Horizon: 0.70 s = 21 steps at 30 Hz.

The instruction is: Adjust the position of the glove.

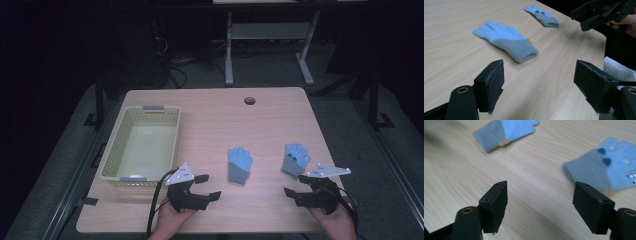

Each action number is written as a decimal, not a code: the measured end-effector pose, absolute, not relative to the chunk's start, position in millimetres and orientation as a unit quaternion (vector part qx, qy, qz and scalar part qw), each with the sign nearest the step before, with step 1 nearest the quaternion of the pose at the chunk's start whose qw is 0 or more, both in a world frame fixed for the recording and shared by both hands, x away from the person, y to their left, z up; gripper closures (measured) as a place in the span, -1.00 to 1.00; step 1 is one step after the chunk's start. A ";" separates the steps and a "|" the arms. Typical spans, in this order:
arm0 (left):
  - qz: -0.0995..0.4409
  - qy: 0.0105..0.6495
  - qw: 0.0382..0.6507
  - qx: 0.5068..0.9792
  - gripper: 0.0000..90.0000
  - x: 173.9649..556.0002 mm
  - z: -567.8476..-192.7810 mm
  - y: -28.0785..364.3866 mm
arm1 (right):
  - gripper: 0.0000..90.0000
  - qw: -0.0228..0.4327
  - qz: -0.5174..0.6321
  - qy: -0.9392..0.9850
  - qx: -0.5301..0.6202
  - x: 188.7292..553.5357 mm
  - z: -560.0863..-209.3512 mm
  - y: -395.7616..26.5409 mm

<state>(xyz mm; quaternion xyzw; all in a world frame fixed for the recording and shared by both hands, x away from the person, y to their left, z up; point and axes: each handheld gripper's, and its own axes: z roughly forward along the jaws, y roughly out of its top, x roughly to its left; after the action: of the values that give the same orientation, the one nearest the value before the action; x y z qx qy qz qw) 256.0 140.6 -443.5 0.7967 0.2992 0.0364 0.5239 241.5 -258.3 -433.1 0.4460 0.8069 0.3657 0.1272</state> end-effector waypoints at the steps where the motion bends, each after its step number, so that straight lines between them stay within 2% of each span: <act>1: 0.038 0.301 0.527 0.794 -0.47 256.3 -442.8 141.9 | -0.40 0.132 0.362 0.813 0.437 243.8 -432.3 -256.0; 7: 0.038 0.309 0.528 0.790 -0.47 258.4 -442.4 146.0 | -0.41 0.130 0.333 0.828 0.432 261.8 -421.1 -245.8; 21: 0.039 0.311 0.530 0.788 -0.47 259.6 -441.6 147.4 | -0.41 0.126 0.303 0.827 0.457 301.3 -407.8 -257.4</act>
<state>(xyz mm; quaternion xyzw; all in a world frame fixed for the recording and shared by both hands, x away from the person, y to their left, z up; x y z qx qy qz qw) 259.6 147.4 -441.6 0.7876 0.3112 0.0393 0.5304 301.3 -257.4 -407.8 0.4570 0.8269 0.3025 0.1259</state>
